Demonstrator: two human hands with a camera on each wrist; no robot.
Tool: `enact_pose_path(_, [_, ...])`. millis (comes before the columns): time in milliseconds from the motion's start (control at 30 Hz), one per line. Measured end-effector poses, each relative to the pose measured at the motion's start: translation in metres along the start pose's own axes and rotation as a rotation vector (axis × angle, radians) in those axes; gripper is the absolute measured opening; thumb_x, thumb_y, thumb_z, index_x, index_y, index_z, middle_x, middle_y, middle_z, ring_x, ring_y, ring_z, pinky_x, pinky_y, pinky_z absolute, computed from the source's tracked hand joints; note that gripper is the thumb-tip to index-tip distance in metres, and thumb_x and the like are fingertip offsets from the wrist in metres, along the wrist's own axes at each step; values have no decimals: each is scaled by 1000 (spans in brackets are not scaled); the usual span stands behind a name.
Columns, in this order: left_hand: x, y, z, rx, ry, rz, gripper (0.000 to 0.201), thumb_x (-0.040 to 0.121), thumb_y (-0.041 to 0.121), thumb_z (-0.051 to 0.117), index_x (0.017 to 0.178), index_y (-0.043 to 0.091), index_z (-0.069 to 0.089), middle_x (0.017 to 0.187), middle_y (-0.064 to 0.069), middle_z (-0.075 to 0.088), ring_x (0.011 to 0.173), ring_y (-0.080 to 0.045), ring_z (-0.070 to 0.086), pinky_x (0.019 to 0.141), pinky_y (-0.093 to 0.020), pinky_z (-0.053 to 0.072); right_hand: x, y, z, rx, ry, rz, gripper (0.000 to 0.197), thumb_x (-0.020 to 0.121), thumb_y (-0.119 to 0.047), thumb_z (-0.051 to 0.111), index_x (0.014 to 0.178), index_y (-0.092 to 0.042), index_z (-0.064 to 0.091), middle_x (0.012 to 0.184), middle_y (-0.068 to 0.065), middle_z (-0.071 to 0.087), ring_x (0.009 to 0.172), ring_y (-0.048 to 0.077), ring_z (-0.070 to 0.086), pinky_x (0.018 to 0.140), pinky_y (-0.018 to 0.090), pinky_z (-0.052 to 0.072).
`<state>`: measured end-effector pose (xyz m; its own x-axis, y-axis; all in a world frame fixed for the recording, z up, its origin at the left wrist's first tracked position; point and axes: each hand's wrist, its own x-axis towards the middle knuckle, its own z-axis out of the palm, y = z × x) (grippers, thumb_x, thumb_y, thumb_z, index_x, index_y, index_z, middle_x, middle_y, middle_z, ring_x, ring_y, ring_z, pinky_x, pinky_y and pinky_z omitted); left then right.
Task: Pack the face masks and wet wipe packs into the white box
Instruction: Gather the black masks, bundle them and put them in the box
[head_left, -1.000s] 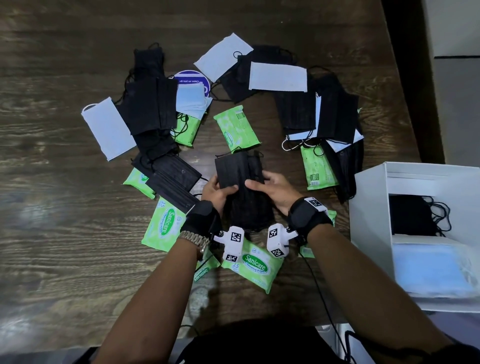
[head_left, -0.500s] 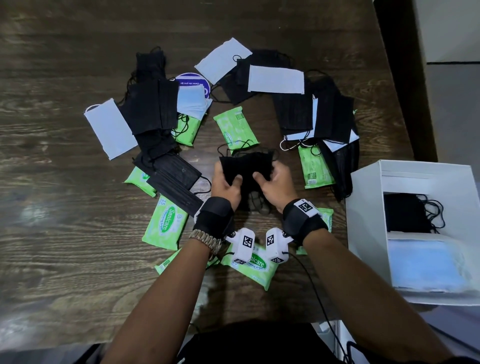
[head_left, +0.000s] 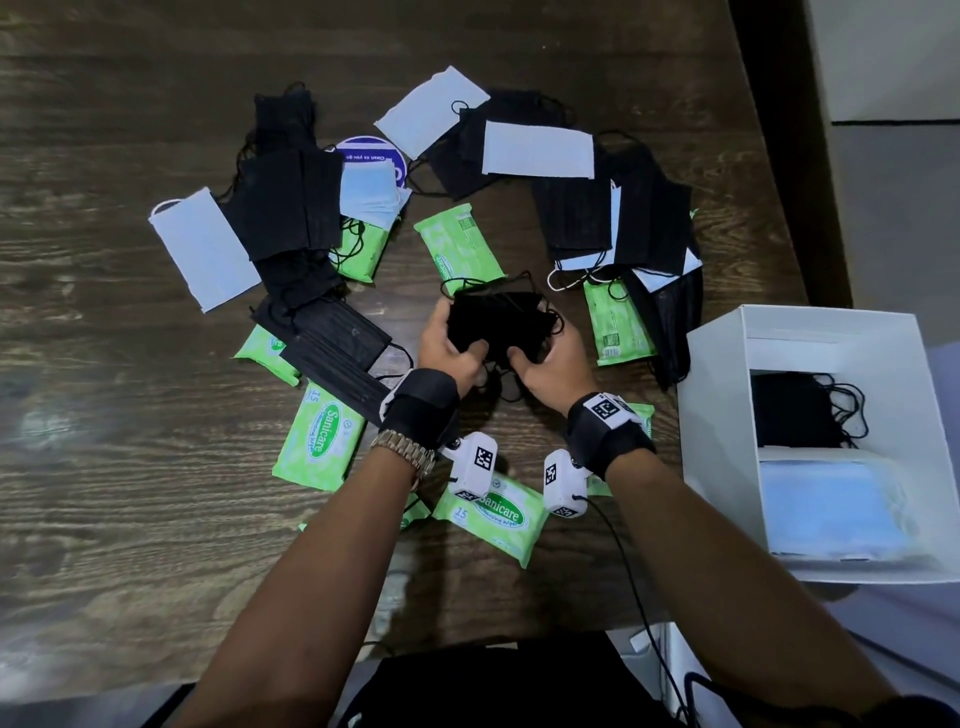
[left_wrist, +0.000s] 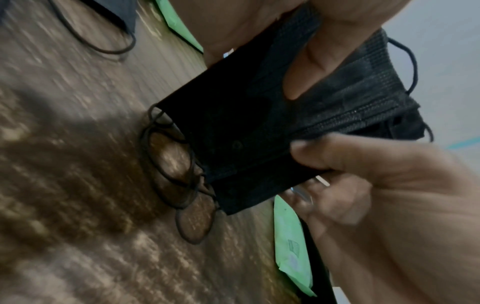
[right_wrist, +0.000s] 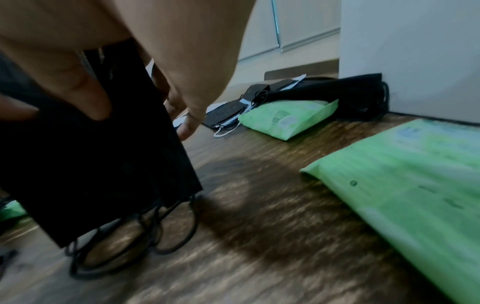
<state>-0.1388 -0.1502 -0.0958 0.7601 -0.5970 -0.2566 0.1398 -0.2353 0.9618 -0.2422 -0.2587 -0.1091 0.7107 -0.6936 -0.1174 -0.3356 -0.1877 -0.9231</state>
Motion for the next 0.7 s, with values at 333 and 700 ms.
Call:
enact_pose_path(333, [5, -7, -7, -108, 42, -56, 34, 88, -3, 62, 121, -4, 53, 110, -12, 63, 96, -14, 63, 87, -21, 52, 0, 1, -13, -120, 157, 69, 16, 84, -18, 77, 85, -17, 61, 80, -8, 63, 72, 11, 61, 69, 19, 53])
enact_pose_path(700, [-5, -48, 14, -79, -37, -532, 39, 85, 7, 68, 121, 3, 55, 108, -15, 67, 97, -29, 65, 90, -42, 53, -9, 58, 9, -219, -122, 418, 44, 85, -42, 63, 117, -12, 64, 115, 9, 70, 107, 25, 65, 95, 44, 52])
